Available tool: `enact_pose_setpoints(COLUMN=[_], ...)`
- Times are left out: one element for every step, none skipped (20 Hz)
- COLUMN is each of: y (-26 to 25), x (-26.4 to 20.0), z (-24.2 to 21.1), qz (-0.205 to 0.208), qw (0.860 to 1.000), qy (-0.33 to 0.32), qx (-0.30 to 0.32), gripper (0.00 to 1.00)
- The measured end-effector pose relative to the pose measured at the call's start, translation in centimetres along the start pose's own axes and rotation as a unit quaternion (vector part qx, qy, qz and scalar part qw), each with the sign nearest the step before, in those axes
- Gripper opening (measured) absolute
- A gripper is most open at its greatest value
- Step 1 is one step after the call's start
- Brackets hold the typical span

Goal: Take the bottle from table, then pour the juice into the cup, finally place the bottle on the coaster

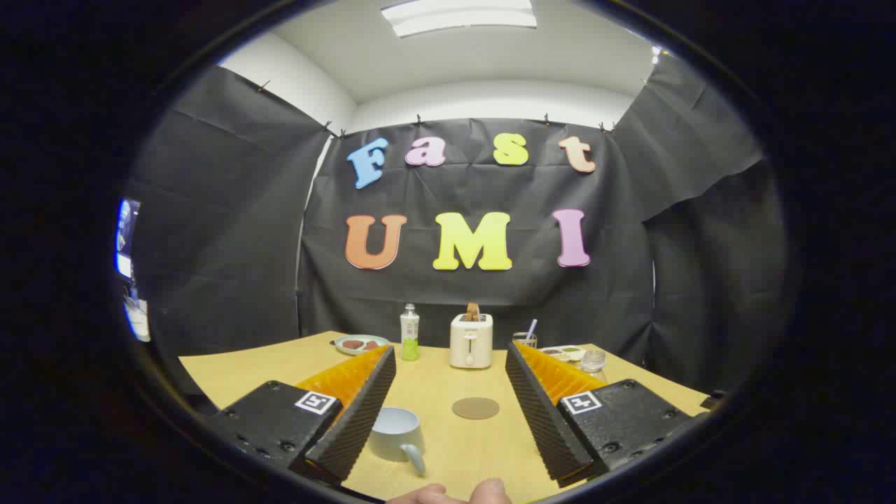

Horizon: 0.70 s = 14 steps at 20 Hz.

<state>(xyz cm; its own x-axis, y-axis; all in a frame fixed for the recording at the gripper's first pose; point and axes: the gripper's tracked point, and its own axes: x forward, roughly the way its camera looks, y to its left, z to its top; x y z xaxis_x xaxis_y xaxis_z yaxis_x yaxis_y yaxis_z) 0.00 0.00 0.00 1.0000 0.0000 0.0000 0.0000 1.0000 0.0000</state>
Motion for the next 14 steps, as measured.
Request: enact_pose_setpoints(y=[0.04,0.04,0.08,0.06,0.07,0.12,0.13,0.17,0.27,0.29,0.23,0.11,0.14,0.24], x=[0.03,0.07,-0.02,-0.1,-0.16,-0.21,-0.22,-0.11,-0.12,-0.13,-0.16,-0.26,-0.34,-0.3], z=[-0.02,-0.09,0.01,0.04,0.17,0.22,0.26,0.15,0.14,0.14,0.27,0.32,0.5,0.51], qz=[0.0,0.0,0.0,0.001,0.001,0.001,0.002,0.003,0.004,0.004,0.004,0.003,0.003,0.004], qw=[1.0,1.0,1.0,1.0,1.0,1.0,1.0,1.0,1.0,1.0,1.0,1.0,1.0,1.0], qy=[0.002,0.003,0.003,0.002,0.0,-0.001,-0.001,0.0,0.001,0.001,0.001,-0.001,-0.002,-0.003], qx=[-0.002,-0.004,-0.005,-0.004,-0.004,-0.005,-0.004,-0.005,-0.006,-0.007,-0.006,-0.005,-0.003,-0.004], gripper=[1.0,1.0,1.0,1.0,1.0,1.0,1.0,1.0,1.0,1.0,1.0,1.0,1.0,1.0])
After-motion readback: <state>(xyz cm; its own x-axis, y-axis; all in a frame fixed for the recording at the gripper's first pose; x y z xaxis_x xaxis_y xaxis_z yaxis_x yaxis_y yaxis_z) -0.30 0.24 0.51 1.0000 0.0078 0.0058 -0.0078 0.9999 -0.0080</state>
